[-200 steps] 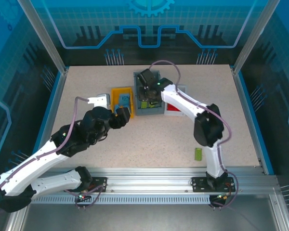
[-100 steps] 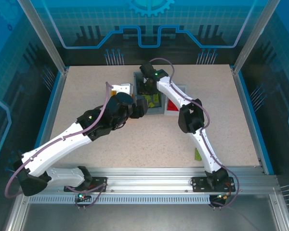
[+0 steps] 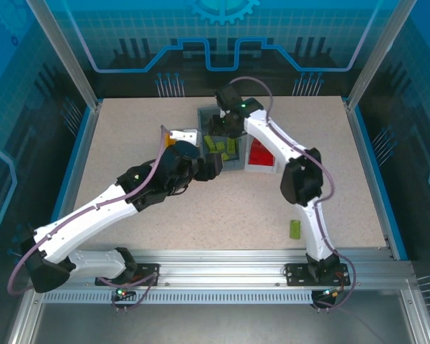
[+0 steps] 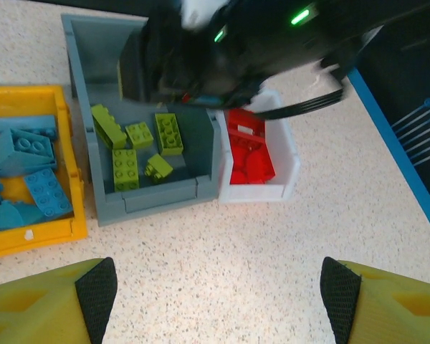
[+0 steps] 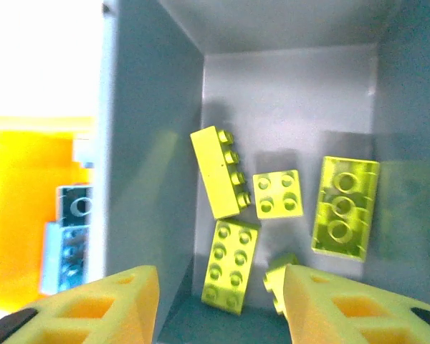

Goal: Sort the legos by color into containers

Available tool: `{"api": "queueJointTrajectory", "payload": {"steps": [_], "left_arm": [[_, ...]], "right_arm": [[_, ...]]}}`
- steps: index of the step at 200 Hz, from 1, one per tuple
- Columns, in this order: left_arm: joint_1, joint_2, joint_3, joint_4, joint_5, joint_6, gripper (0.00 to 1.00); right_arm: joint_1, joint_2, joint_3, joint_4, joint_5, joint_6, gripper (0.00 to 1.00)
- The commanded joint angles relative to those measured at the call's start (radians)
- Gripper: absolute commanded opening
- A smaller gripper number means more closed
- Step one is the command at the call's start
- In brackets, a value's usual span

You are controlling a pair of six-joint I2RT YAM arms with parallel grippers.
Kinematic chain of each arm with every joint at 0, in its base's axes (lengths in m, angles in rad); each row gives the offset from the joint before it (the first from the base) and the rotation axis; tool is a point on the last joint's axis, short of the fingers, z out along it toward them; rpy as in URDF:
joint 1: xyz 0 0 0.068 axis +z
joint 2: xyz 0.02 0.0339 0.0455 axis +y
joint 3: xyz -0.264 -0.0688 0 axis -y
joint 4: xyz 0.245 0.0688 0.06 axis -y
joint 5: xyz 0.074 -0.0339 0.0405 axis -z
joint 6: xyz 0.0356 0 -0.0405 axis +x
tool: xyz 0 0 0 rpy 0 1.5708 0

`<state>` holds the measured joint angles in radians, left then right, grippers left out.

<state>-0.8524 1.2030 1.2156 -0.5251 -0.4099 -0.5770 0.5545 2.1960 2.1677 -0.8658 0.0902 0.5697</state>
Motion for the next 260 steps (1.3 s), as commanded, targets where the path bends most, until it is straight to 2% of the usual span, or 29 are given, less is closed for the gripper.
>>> {"api": "queueJointTrajectory", "payload": {"steps": [1,26,53,80,100,125,169,186,214,260], "left_arm": [[0.008,-0.016,-0.05,0.047,0.115,-0.018,0.78],[-0.016,-0.003,-0.11,0.118,0.254,-0.033,0.78],[-0.104,0.036,-0.148,0.181,0.304,-0.05,0.78],[-0.188,0.073,-0.205,0.251,0.333,-0.07,0.78],[-0.235,0.1,-0.245,0.294,0.335,-0.086,0.77],[-0.276,0.135,-0.263,0.315,0.329,-0.094,0.76],[-0.29,0.136,-0.288,0.351,0.321,-0.115,0.76],[-0.29,0.133,-0.282,0.348,0.315,-0.114,0.76],[-0.29,0.139,-0.263,0.337,0.313,-0.105,0.76],[-0.289,0.145,-0.243,0.348,0.312,-0.105,0.76]], "right_arm": [[0.041,-0.231,-0.168,0.057,0.149,0.022,0.49],[0.062,-0.503,-0.497,0.048,0.308,0.121,0.5],[0.063,-0.795,-0.855,-0.088,0.4,0.306,0.54],[0.052,-1.035,-1.169,-0.188,0.344,0.431,0.59],[0.037,-1.135,-1.329,-0.237,0.289,0.476,0.6],[0.036,-1.142,-1.436,-0.255,0.226,0.511,0.6],[-0.036,-1.084,-1.556,-0.107,0.14,0.447,0.63],[-0.057,-1.056,-1.543,-0.11,0.154,0.42,0.62],[-0.117,-1.017,-1.547,-0.058,0.083,0.368,0.61],[-0.144,-0.937,-1.534,-0.009,0.024,0.352,0.61]]}}
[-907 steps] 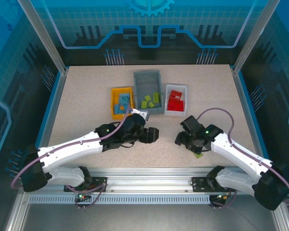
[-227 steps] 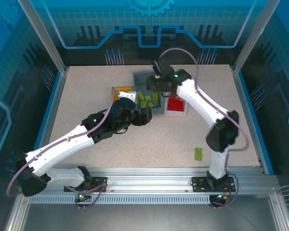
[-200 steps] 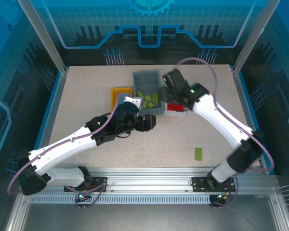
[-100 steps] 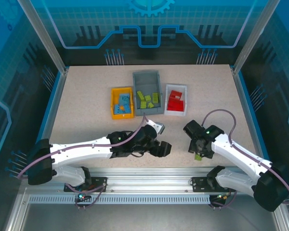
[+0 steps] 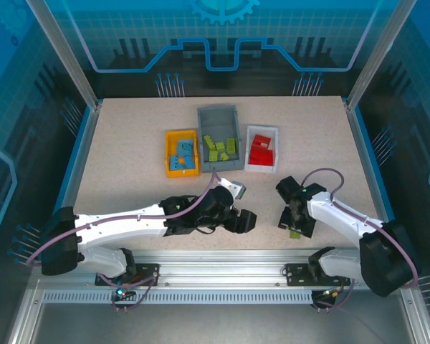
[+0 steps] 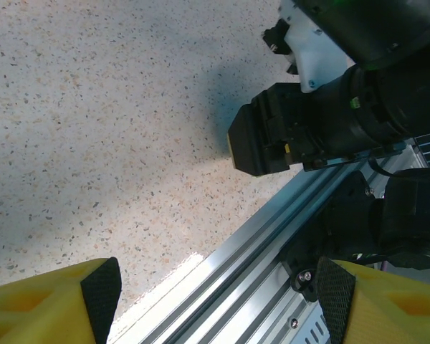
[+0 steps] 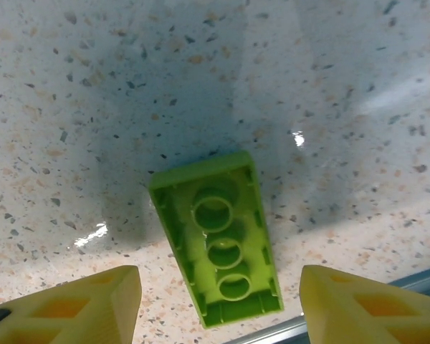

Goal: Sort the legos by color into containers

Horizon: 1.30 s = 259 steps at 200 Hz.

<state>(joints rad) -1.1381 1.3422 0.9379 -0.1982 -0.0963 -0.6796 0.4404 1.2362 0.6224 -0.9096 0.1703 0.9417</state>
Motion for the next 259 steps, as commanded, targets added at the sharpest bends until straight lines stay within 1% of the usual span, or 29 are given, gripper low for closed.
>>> {"api": "queueJointTrajectory", "payload": {"steps": [1,46,74,99,151,170,190,203,221,235,259], "left_arm": [[-0.004,0.006,0.035,0.021,-0.002,-0.003,0.76],[-0.004,-0.002,0.044,0.027,-0.005,0.0,0.76],[-0.005,-0.006,0.047,0.017,-0.008,0.006,0.76],[-0.004,-0.008,0.048,0.012,-0.013,0.011,0.76],[-0.002,-0.041,0.029,0.008,-0.062,0.003,0.76],[0.0,-0.053,0.025,0.0,-0.083,0.003,0.76],[0.003,-0.064,0.028,-0.009,-0.099,0.008,0.76],[0.009,-0.076,0.031,-0.022,-0.118,0.008,0.76],[0.023,-0.104,0.027,-0.044,-0.143,0.003,0.77],[0.048,-0.13,0.026,-0.076,-0.163,-0.007,0.76],[0.124,-0.183,0.033,-0.153,-0.187,-0.022,0.76]], "right_arm": [[-0.031,0.023,0.012,0.036,-0.057,-0.021,0.6],[-0.045,0.067,0.017,0.072,-0.07,-0.029,0.58],[-0.035,0.072,0.025,0.106,-0.093,-0.023,0.51],[-0.022,0.073,0.039,0.102,-0.076,-0.004,0.43],[-0.019,0.114,0.011,0.159,-0.078,0.014,0.38],[0.0,0.133,0.025,0.175,-0.072,0.016,0.36],[0.03,0.144,0.048,0.181,-0.046,0.017,0.31],[0.059,0.131,0.071,0.177,-0.021,0.019,0.27],[0.112,0.097,0.122,0.15,0.031,0.013,0.25],[0.154,0.075,0.185,0.115,0.078,0.004,0.25],[0.218,0.083,0.333,0.084,0.136,-0.053,0.24]]}}
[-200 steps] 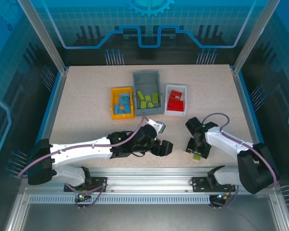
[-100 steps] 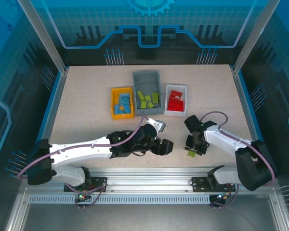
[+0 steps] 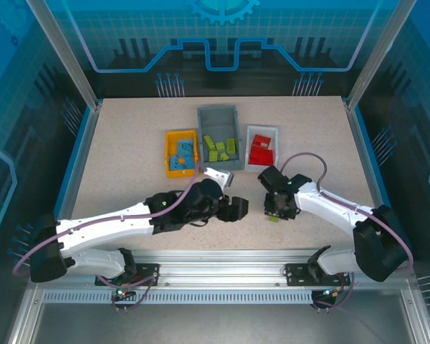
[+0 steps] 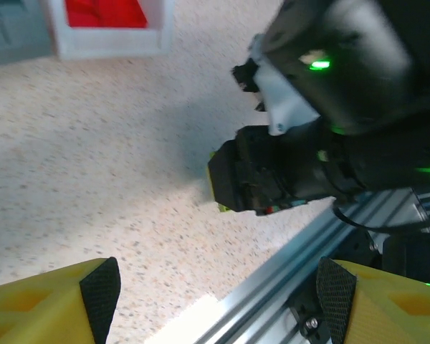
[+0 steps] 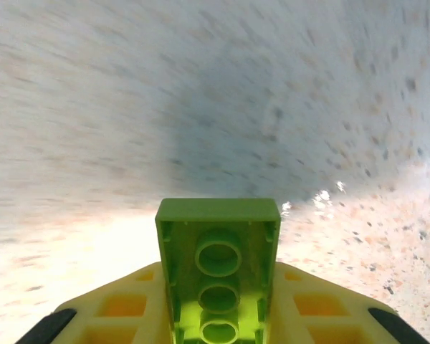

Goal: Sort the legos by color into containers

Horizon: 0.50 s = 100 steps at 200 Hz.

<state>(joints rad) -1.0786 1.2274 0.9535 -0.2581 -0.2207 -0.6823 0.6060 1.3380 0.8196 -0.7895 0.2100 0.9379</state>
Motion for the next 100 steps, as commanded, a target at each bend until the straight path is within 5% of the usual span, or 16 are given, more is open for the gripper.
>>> {"api": "queueJointTrajectory", "payload": {"steps": [1,48,100], "left_arm": [[0.069,-0.07,0.018,-0.096,-0.062,-0.02,0.76],[0.266,-0.138,0.076,-0.196,-0.042,0.003,0.77],[0.484,-0.099,0.128,-0.182,0.071,0.004,0.77]], "right_arm": [[0.056,-0.016,0.141,-0.036,0.099,-0.054,0.24],[0.121,0.219,0.49,-0.022,0.137,-0.244,0.23],[0.08,0.588,0.946,-0.062,0.147,-0.36,0.23]]}}
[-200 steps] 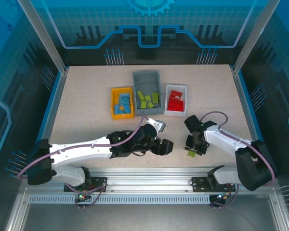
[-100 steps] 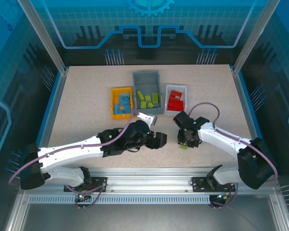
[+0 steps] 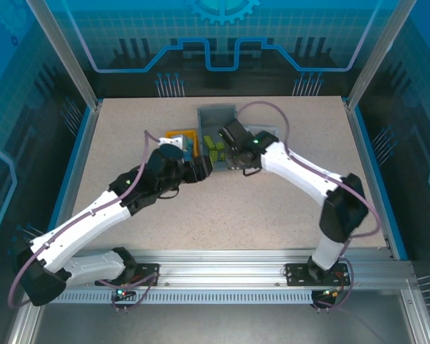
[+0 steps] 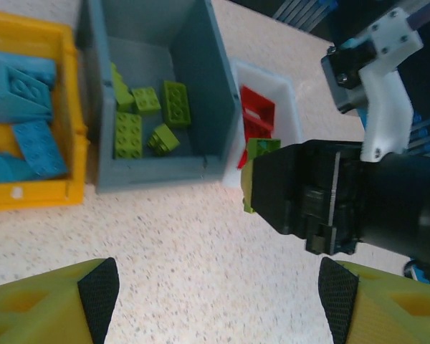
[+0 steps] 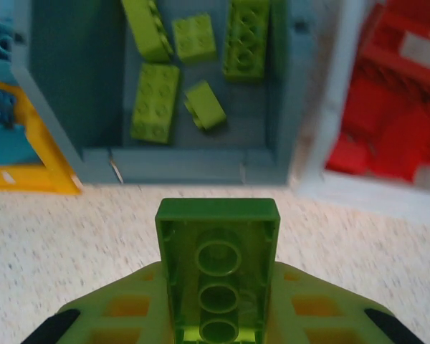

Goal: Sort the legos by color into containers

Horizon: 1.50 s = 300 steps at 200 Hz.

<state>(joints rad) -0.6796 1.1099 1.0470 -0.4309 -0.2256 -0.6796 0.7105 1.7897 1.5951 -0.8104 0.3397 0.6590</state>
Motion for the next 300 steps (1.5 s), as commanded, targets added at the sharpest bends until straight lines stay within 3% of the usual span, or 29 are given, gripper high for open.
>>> {"api": "queueJointTrajectory", "payload": {"steps": [1,32,86,113,165,199,222,229,233,238,240,266,277,287,300], "left_arm": [[0.089,0.02,0.034,-0.007,0.078,0.001,0.77],[0.164,0.063,0.057,0.069,0.127,0.019,0.78],[0.21,0.158,0.095,0.178,0.165,0.065,0.78],[0.227,0.18,0.108,0.187,0.17,0.069,0.78],[0.235,0.16,0.105,0.159,0.174,0.077,0.78],[0.243,0.099,0.094,0.089,0.162,0.077,0.78],[0.287,0.041,0.084,-0.002,0.167,0.061,0.8],[0.312,0.02,0.079,-0.037,0.164,0.049,0.83],[0.327,0.007,0.07,-0.056,0.166,0.042,0.94],[0.356,-0.015,0.058,-0.069,0.172,0.033,0.99],[0.367,-0.024,0.048,-0.07,0.175,0.03,0.99],[0.508,-0.164,-0.085,-0.046,0.194,0.036,0.99],[0.521,-0.209,-0.128,-0.054,0.103,0.074,0.99],[0.523,-0.231,-0.169,-0.073,-0.034,0.069,0.99],[0.523,-0.243,-0.242,-0.074,-0.272,0.008,0.99]], "right_arm": [[-0.025,0.144,0.18,-0.042,0.018,-0.082,0.23],[-0.071,0.341,0.419,-0.048,0.006,-0.118,0.23],[-0.149,0.649,0.786,-0.063,-0.101,-0.162,0.25],[-0.165,0.777,0.946,-0.11,-0.134,-0.16,0.32],[-0.171,0.749,0.966,-0.11,-0.167,-0.168,0.51],[-0.134,0.546,0.779,-0.041,-0.133,-0.181,0.52],[-0.088,0.287,0.521,0.07,-0.026,-0.198,0.58],[-0.073,0.196,0.419,0.119,0.021,-0.202,0.62],[-0.066,0.14,0.353,0.148,0.053,-0.202,0.66],[-0.057,0.073,0.262,0.187,0.088,-0.204,0.93],[-0.054,0.04,0.227,0.203,0.107,-0.207,0.98],[-0.058,-0.332,-0.239,0.373,0.317,-0.197,1.0],[-0.077,-0.475,-0.4,0.414,0.391,-0.199,1.0],[-0.113,-0.567,-0.497,0.348,0.495,-0.11,1.0],[-0.202,-0.648,-0.604,0.297,0.554,-0.05,1.0]]}}
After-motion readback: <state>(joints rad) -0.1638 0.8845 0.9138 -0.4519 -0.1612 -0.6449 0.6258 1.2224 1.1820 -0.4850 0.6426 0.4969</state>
